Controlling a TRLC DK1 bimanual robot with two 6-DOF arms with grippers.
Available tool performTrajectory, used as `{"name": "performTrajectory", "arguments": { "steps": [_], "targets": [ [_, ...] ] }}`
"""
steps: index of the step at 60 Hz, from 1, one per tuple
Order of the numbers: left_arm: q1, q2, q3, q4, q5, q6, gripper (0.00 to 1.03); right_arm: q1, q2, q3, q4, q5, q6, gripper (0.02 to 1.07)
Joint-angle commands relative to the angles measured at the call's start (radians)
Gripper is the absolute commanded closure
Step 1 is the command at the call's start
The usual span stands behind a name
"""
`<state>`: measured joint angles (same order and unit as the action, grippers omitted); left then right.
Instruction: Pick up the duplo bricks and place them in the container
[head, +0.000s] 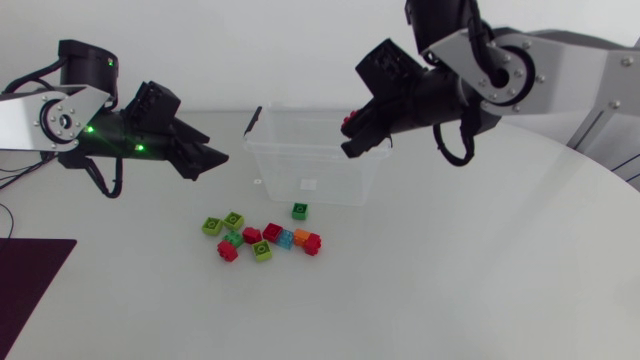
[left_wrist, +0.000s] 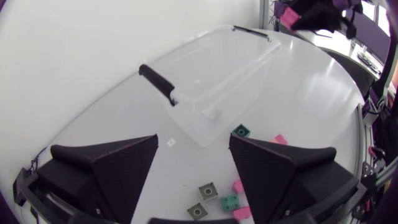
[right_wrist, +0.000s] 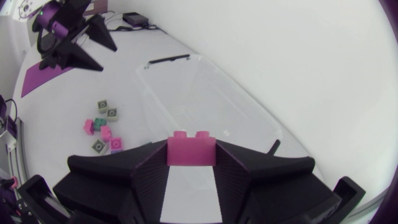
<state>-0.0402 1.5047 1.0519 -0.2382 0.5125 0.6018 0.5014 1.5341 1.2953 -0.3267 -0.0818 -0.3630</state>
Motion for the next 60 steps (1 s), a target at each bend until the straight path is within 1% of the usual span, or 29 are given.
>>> {"name": "performTrajectory", "arguments": {
  "steps": [1, 4, 9, 10, 13, 16, 18, 21, 29, 31, 33, 34, 35, 36, 37, 38, 40, 44, 49, 53, 56, 60],
  "targets": [
    [0.045, -0.003, -0.056, -0.018, 0.008, 0.092, 0.11, -0.014, 0.044, 0.067, -0.003, -0.004, 0.027, 0.7],
    [0.069, 0.0, -0.073, -0.033, 0.008, 0.153, 0.09, -0.023, 0.078, 0.101, 0.008, -0.003, 0.032, 0.7],
    [0.105, 0.015, -0.084, -0.035, 0.009, 0.205, 0.07, -0.037, 0.12, 0.136, 0.028, -0.003, 0.041, 0.7],
    [0.122, 0.029, -0.081, -0.044, 0.012, 0.227, 0.07, -0.043, 0.135, 0.148, 0.035, -0.003, 0.042, 0.7],
    [0.151, 0.051, -0.078, -0.064, 0.017, 0.288, 0.07, -0.05, 0.164, 0.168, 0.049, -0.003, 0.053, 0.7],
    [0.164, 0.063, -0.078, -0.069, 0.017, 0.316, 0.07, -0.055, 0.179, 0.179, 0.058, -0.003, 0.061, 0.7],
    [0.181, 0.08, -0.079, -0.082, 0.027, 0.355, 0.07, -0.058, 0.204, 0.193, 0.064, -0.001, 0.064, 0.7],
    [0.194, 0.1, -0.089, -0.107, 0.035, 0.428, 0.07, -0.064, 0.233, 0.205, 0.086, 0.005, 0.068, 0.69],
    [0.203, 0.146, -0.133, -0.105, 0.038, 0.573, 0.07, -0.077, 0.293, 0.229, 0.114, 0.017, 0.07, 0.68],
    [0.203, 0.155, -0.138, -0.105, 0.038, 0.593, 0.07, -0.081, 0.31, 0.236, 0.121, 0.027, 0.07, 0.65],
    [0.201, 0.169, -0.136, -0.105, 0.038, 0.607, 0.07, -0.084, 0.322, 0.242, 0.123, 0.03, 0.07, 0.55],
    [0.2, 0.177, -0.138, -0.105, 0.038, 0.622, 0.07, -0.087, 0.328, 0.248, 0.12, 0.03, 0.07, 0.44],
    [0.198, 0.181, -0.139, -0.105, 0.04, 0.638, 0.07, -0.089, 0.333, 0.251, 0.118, 0.03, 0.07, 0.37],
    [0.198, 0.181, -0.139, -0.105, 0.04, 0.638, 0.07, -0.089, 0.333, 0.251, 0.118, 0.03, 0.07, 0.37],
    [0.195, 0.193, -0.141, -0.104, 0.04, 0.662, 0.07, -0.09, 0.336, 0.251, 0.118, 0.031, 0.07, 0.23],
    [0.194, 0.203, -0.141, -0.105, 0.04, 0.682, 0.07, -0.092, 0.336, 0.251, 0.117, 0.031, 0.068, 0.17],
    [0.189, 0.218, -0.144, -0.105, 0.04, 0.722, 0.07, -0.093, 0.331, 0.248, 0.112, 0.031, 0.068, 0.12],
    [0.181, 0.239, -0.138, -0.105, 0.04, 0.783, 0.07, -0.095, 0.31, 0.231, 0.106, 0.031, 0.061, 0.08],
    [0.174, 0.256, -0.113, -0.108, 0.038, 0.832, 0.07, -0.096, 0.259, 0.185, 0.103, 0.024, 0.053, 0.08],
    [0.152, 0.273, -0.081, -0.158, 0.037, 0.885, 0.07, -0.098, 0.202, 0.128, 0.094, 0.014, 0.03, 0.08],
    [0.135, 0.295, -0.055, -0.184, 0.024, 0.903, 0.07, -0.098, 0.173, 0.098, 0.086, 0.004, 0.021, 0.08],
    [0.114, 0.321, -0.029, -0.188, 0.0, 0.911, 0.07, -0.104, 0.133, 0.055, 0.078, -0.006, 0.009, 0.08]
  ]
}}
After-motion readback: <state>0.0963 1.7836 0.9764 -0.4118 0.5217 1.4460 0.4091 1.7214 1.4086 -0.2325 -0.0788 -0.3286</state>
